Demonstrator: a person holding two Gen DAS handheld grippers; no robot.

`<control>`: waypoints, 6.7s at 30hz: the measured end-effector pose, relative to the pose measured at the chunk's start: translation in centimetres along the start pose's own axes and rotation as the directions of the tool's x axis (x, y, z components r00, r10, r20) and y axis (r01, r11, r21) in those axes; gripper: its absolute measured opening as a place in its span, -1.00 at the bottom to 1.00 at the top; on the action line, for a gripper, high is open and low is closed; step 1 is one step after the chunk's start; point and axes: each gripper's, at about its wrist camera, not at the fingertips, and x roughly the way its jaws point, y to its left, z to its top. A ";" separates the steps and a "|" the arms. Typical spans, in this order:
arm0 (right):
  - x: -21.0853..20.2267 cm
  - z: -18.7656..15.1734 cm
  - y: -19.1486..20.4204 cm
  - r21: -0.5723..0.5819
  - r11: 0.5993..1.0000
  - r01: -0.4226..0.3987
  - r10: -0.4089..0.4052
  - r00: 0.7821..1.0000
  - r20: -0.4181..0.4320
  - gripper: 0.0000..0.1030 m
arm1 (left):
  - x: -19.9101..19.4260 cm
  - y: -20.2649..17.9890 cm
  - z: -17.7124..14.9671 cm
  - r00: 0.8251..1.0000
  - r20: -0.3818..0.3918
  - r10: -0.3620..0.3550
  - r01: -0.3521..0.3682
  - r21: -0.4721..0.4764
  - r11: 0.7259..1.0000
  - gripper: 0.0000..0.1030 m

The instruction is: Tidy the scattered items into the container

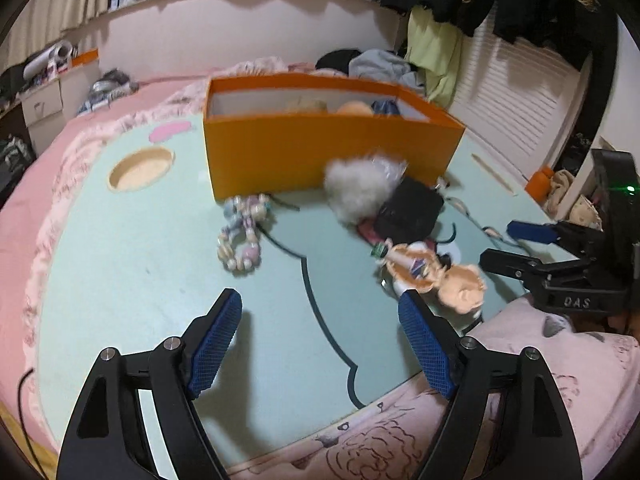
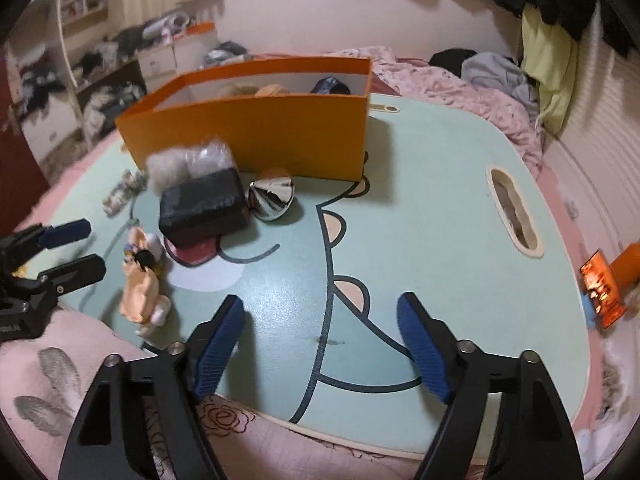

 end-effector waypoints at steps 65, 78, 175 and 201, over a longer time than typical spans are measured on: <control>-3.9 0.0 1.1 -0.102 0.966 -0.237 0.253 0.948 0.192 0.17 | -2.7 0.7 0.3 0.990 0.144 -0.007 0.007 -0.001 1.000 0.62; 0.5 2.4 6.6 -0.235 0.870 -0.434 0.422 0.901 -0.102 -0.34 | -1.8 2.4 1.8 0.994 0.105 0.039 -0.037 -0.013 0.999 0.41; 0.6 0.9 -0.7 0.013 1.000 -0.001 0.000 0.999 0.035 0.42 | 2.5 0.2 1.4 0.986 -0.038 0.164 -0.163 0.025 0.986 0.84; 0.4 1.0 -0.3 0.007 1.000 -0.005 0.005 0.999 0.034 0.50 | 2.3 0.5 1.4 0.984 -0.034 0.176 -0.176 0.006 0.984 0.86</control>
